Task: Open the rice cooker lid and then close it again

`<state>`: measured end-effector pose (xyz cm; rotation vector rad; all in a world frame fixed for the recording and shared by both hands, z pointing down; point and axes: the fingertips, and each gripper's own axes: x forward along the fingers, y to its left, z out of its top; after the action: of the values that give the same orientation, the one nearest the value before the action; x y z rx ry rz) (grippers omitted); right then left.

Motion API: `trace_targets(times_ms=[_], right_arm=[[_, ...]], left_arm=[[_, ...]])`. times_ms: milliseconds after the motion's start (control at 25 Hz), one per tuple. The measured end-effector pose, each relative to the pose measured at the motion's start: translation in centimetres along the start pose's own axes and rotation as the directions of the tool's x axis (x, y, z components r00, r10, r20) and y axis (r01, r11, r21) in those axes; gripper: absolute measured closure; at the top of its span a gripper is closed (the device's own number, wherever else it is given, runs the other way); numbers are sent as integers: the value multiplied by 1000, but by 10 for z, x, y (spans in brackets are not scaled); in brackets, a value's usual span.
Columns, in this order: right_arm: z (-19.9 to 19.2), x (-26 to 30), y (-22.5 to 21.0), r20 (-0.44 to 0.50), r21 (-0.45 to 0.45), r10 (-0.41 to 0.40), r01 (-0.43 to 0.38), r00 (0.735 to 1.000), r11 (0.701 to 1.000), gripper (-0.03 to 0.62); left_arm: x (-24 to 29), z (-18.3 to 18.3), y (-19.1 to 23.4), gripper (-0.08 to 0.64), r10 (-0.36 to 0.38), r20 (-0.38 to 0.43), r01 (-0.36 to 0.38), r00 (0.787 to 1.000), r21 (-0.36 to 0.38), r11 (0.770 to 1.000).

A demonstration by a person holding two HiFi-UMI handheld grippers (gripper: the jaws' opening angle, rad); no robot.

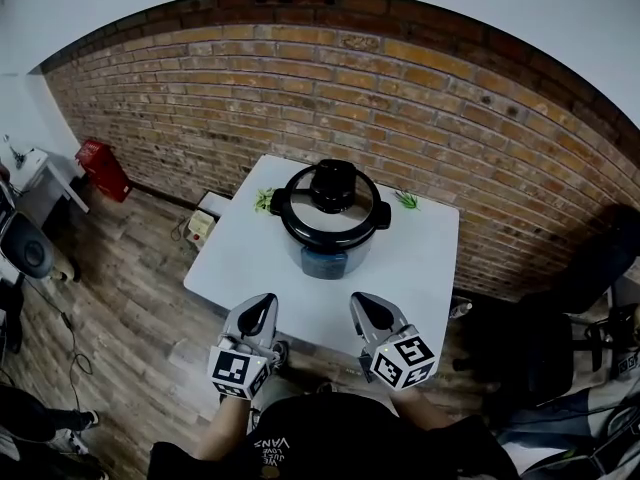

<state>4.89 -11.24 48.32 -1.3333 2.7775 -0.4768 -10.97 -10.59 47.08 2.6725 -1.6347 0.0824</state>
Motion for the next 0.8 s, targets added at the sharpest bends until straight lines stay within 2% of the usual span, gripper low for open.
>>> trace_targets(times_ms=[480, 800], right_arm=[[-25, -2, -10, -41, -25, -46, 45, 998, 999, 588], [-23, 4, -12, -42, -22, -49, 48, 998, 999, 588]], left_arm=[[6, -13, -23, 558, -49, -24, 49, 999, 8, 999], [8, -17, -21, 560, -59, -37, 59, 998, 11, 998]])
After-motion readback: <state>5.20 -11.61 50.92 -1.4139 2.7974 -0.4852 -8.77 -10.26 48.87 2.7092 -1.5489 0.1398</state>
